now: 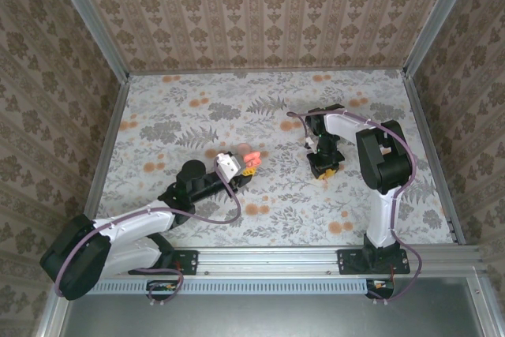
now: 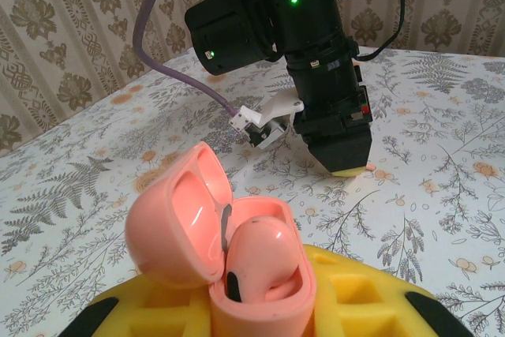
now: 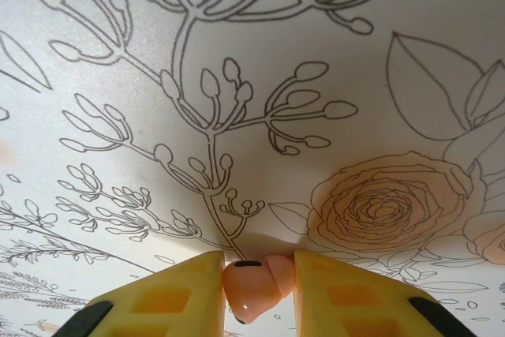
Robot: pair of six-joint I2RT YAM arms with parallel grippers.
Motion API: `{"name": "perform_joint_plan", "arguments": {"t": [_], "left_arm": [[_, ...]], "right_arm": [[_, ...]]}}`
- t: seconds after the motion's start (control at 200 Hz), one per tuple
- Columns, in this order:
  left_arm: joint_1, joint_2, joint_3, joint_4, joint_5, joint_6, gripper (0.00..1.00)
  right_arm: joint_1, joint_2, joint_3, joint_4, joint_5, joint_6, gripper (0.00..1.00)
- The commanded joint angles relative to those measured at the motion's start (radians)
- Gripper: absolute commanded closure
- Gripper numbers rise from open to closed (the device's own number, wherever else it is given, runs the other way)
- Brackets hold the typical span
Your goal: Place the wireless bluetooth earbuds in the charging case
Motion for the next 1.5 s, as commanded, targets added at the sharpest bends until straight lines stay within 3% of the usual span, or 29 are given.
{"name": "perform_joint_plan", "arguments": {"t": [0.0, 0.23, 0.395, 0.94, 1.22, 1.495], "left_arm": [[-0.008, -0.004, -0.001, 0.011, -0.002, 0.015, 0.87], [-0.008, 0.028, -0.004, 0.036, -0.02, 0.013, 0.86], [-0.008, 0.104, -0.03, 0.152, -0.069, -0.007, 0.87], [-0.049, 0.585, 0.029, 0.595, -0.069, -0.116, 0.88], [-0.06, 0.663, 0.09, 0.6, -0.073, -0.105, 0.88], [-0.06, 0.692, 0.121, 0.6, -0.07, -0.109, 0.88]], "right_arm": [[0.004, -0.028, -0.025, 0.004, -0.014, 0.025, 0.74], [0.004, -0.107, -0.049, 0.049, -0.028, 0.067, 0.74], [0.004, -0.171, -0.103, 0.152, -0.09, 0.15, 0.74], [0.004, -0.376, -0.374, 0.656, -0.241, 0.51, 0.75], [0.009, -0.441, -0.475, 0.895, -0.336, 0.657, 0.76], [0.042, -0.526, -0.533, 1.026, -0.336, 0.749, 0.76]]}}
